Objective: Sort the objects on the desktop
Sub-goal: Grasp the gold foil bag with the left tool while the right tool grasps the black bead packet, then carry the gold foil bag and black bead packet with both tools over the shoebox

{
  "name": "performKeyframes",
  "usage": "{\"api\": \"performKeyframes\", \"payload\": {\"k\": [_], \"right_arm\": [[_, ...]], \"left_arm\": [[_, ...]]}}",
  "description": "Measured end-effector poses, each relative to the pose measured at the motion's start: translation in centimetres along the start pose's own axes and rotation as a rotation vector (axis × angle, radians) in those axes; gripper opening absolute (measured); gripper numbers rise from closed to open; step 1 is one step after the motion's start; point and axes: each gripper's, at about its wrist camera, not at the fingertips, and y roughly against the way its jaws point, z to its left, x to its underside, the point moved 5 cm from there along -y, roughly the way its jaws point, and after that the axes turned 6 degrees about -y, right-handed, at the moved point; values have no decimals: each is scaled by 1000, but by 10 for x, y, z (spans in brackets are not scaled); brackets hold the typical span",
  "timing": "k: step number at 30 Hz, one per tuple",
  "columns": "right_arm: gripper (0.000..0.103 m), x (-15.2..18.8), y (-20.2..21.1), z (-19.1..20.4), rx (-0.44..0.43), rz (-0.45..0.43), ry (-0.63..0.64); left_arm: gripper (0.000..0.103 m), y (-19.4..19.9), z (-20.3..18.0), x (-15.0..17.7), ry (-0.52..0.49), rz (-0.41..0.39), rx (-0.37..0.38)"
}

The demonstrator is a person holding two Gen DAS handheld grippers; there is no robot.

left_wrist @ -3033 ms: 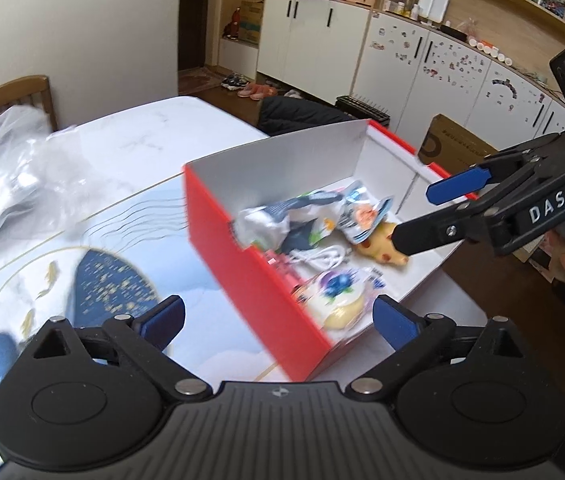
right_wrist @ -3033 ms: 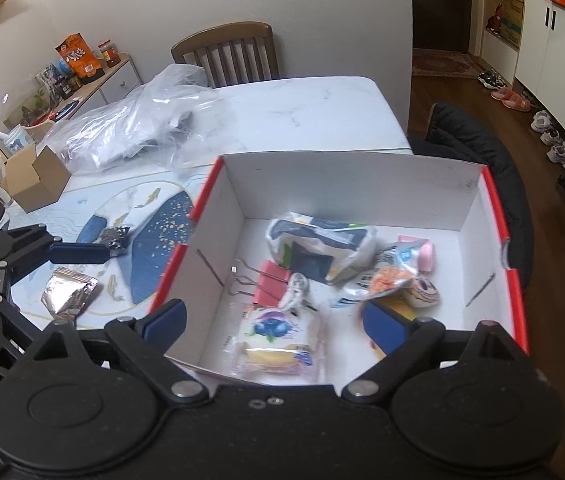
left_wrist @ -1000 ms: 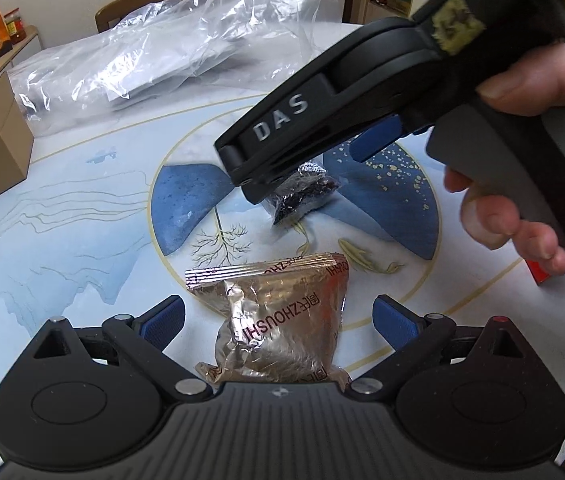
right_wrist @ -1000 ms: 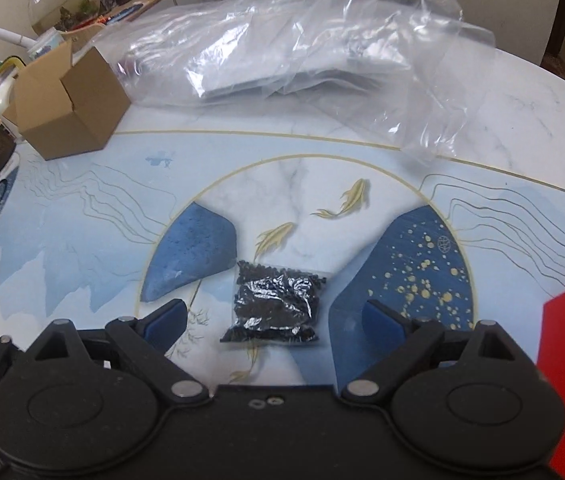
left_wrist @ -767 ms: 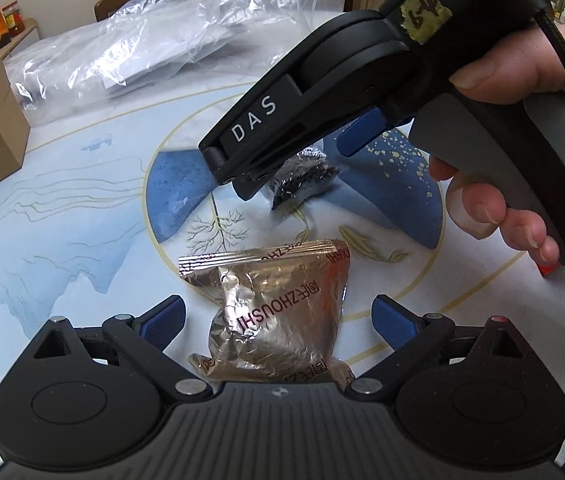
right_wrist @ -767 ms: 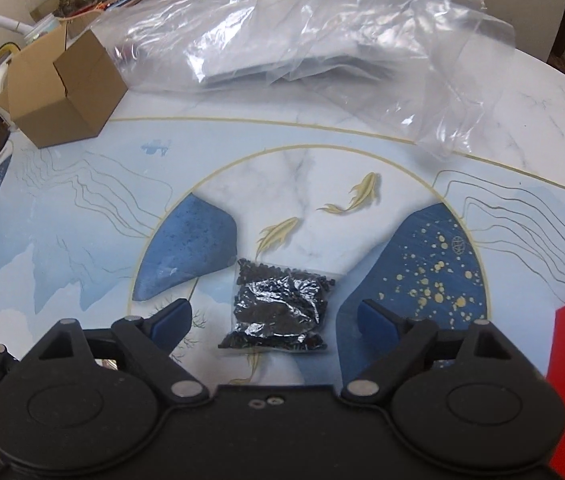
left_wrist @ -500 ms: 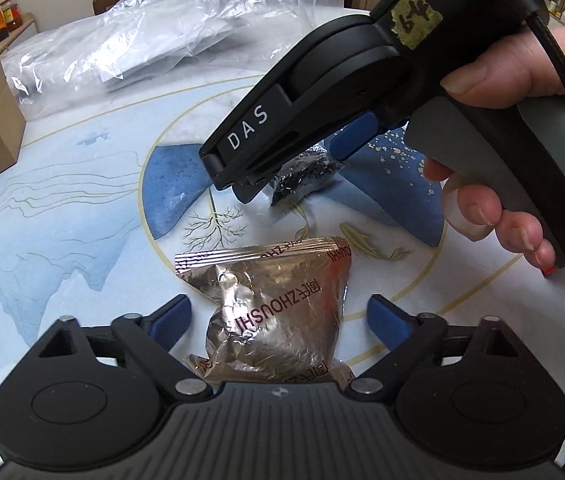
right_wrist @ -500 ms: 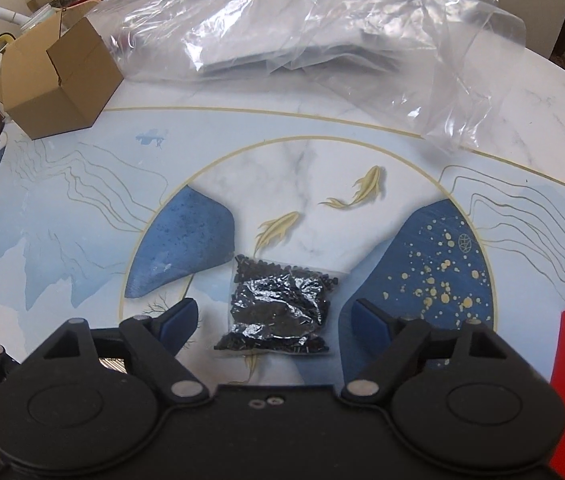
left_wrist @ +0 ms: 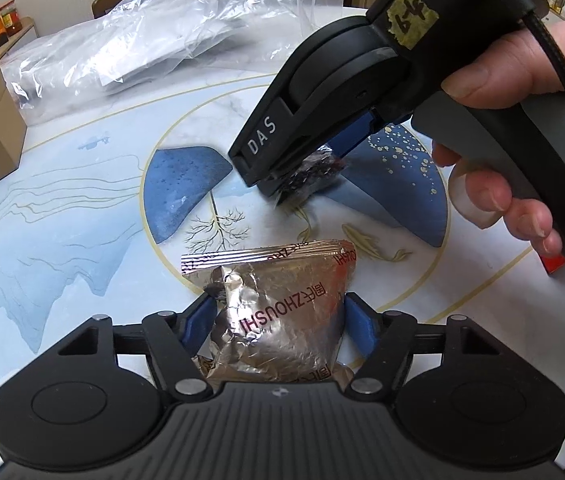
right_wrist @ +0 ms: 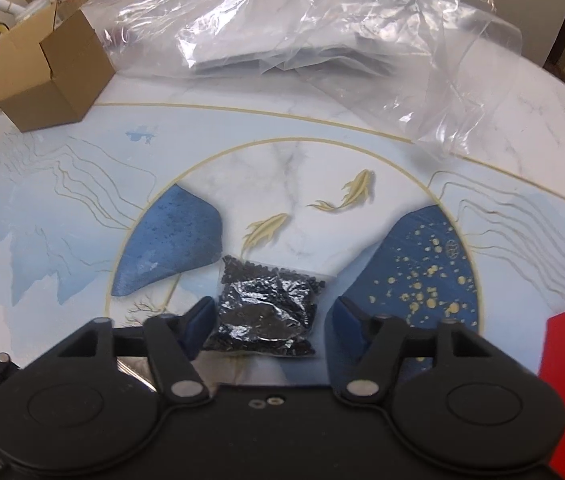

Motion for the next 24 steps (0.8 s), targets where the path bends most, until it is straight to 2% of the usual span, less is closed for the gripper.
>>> {"api": "performKeyframes", "payload": {"k": [2,9,24], "right_arm": [[50,0,1,-2,-1,1,-6],[39,3,8,-7,-7,5,-25],[33,13,44,-31,-42,-31,-104]], "left_arm": [[62,1,0,0,0,-1,-3],[57,4,2,-3,-2,-4,3],[53,11,-4,-6,19,-12,14]]}}
